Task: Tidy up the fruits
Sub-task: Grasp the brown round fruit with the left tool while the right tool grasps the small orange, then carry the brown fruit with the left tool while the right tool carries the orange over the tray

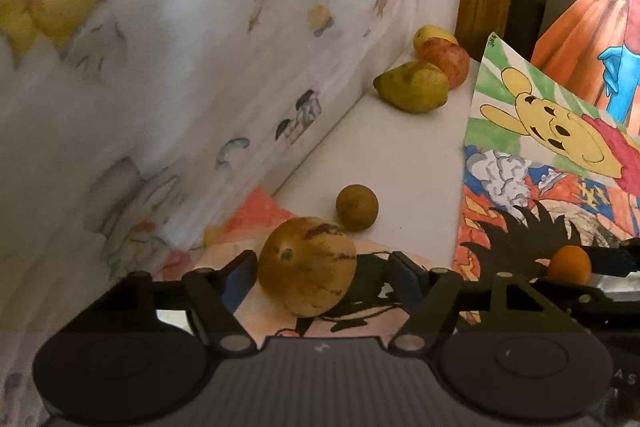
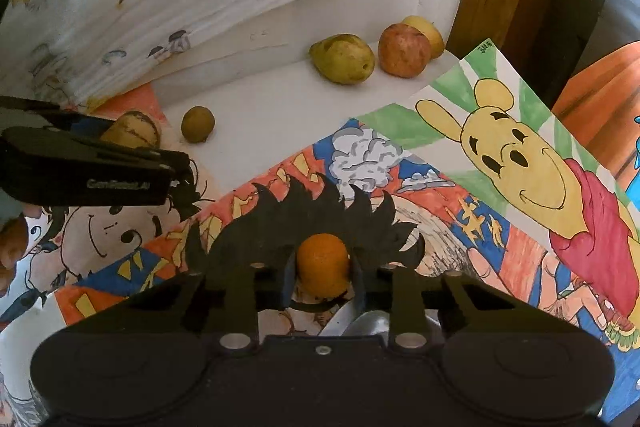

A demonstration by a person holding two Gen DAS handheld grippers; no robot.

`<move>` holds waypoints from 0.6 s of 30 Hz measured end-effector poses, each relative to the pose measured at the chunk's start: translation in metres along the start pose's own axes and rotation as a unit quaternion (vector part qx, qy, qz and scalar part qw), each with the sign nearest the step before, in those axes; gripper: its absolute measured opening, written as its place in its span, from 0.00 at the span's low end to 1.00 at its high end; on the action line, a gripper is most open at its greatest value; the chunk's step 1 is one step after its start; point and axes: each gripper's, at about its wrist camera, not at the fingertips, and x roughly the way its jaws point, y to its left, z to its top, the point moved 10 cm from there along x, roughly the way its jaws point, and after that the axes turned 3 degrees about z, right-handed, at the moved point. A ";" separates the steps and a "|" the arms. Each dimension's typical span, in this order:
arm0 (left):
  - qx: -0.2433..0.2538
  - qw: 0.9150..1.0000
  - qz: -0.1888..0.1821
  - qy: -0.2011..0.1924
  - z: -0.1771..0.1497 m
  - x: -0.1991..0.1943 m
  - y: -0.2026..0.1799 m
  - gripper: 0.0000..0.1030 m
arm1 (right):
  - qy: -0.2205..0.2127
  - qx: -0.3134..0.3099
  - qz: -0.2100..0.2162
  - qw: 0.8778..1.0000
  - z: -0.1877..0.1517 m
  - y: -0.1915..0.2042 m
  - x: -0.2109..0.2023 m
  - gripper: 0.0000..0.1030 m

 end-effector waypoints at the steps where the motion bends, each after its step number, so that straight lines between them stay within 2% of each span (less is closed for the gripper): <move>1: 0.003 1.000 0.001 -0.001 0.001 0.001 -0.001 0.68 | 0.000 0.002 -0.001 1.000 0.000 0.001 0.000 0.29; 3: 0.010 1.000 0.007 -0.003 0.002 0.002 -0.002 0.64 | 0.001 0.009 0.001 1.000 -0.001 0.003 -0.002 0.29; 6: 0.013 1.000 0.019 0.000 0.004 0.003 0.000 0.51 | 0.005 0.013 0.009 1.000 -0.003 0.009 -0.007 0.29; 13: 0.020 1.000 0.015 0.018 0.000 -0.003 0.001 0.49 | 0.013 0.003 0.033 0.999 -0.012 0.028 -0.035 0.29; 18: 0.012 0.999 -0.011 0.047 -0.012 -0.017 -0.001 0.48 | 0.015 0.027 0.033 0.999 -0.024 0.036 -0.070 0.29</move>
